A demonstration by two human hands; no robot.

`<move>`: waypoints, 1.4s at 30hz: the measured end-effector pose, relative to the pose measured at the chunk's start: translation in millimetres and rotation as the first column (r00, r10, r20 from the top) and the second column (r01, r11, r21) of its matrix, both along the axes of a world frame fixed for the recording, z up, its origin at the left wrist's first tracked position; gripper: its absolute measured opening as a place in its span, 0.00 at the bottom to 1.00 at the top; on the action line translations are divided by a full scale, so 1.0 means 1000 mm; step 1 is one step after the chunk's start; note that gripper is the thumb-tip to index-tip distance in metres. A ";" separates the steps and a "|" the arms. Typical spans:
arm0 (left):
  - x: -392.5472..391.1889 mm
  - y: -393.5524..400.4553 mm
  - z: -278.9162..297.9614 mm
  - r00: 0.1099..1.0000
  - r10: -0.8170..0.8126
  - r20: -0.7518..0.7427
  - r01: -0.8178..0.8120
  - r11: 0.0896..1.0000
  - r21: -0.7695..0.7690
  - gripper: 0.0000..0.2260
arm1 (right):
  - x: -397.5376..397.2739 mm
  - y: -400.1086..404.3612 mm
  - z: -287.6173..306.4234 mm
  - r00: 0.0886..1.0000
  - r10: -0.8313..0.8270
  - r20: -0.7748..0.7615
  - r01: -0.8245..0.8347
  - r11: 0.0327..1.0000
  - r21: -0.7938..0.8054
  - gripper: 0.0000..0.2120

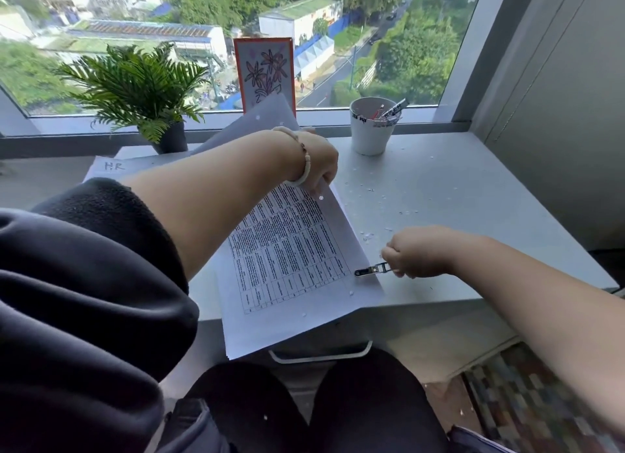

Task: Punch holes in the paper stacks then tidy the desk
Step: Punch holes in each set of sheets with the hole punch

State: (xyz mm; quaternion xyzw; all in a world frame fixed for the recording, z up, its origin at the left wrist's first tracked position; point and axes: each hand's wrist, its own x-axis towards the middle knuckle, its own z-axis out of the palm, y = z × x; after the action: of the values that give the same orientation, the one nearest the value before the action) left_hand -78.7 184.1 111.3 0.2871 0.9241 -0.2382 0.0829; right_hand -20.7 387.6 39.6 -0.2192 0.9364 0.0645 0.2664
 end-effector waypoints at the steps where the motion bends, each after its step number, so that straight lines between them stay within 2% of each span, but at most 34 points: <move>1: 0.000 0.000 0.001 1.000 0.006 -0.006 -0.006 1.000 -0.014 0.11 | 0.000 0.000 0.000 0.999 0.031 -0.023 -0.031 0.999 0.024 0.14; 7: 0.017 0.012 -0.004 0.994 0.078 0.074 -0.074 0.996 -0.054 0.07 | -0.001 0.004 -0.007 0.977 0.070 -0.199 -0.061 0.997 0.054 0.18; 10: 0.025 0.037 -0.024 0.987 0.014 0.161 -0.005 0.998 -0.061 0.11 | -0.007 0.004 -0.002 0.958 0.065 -0.279 -0.049 0.997 0.062 0.18; 16: 0.021 0.065 -0.034 0.981 -0.042 0.191 0.043 0.999 0.000 0.06 | -0.024 0.000 0.006 0.907 0.118 -0.404 -0.075 0.990 0.122 0.15; 22: 0.009 0.071 -0.052 0.977 0.045 0.209 -0.038 0.999 -0.037 0.14 | -0.027 -0.004 -0.010 0.934 0.060 -0.353 -0.031 0.996 0.087 0.13; 27: 0.005 0.072 -0.061 0.952 0.078 0.295 -0.063 0.996 -0.060 0.13 | -0.026 -0.008 -0.020 0.930 0.063 -0.361 -0.034 0.996 0.086 0.14; 31: 0.005 0.073 -0.064 0.954 0.072 0.292 -0.059 0.997 -0.052 0.14 | -0.021 -0.006 -0.022 0.906 0.121 -0.405 -0.075 0.989 0.127 0.16; 42: 0.013 0.068 -0.056 0.960 0.068 0.270 -0.078 0.997 0.025 0.10 | -0.009 -0.011 -0.004 0.952 -0.049 -0.301 0.075 0.994 0.076 0.14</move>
State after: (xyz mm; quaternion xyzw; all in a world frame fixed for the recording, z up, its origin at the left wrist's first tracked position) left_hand -65.7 251.7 55.5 0.2838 0.9184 -0.1774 0.2111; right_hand -29.3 376.9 35.9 -0.1655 0.9687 0.1289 0.1329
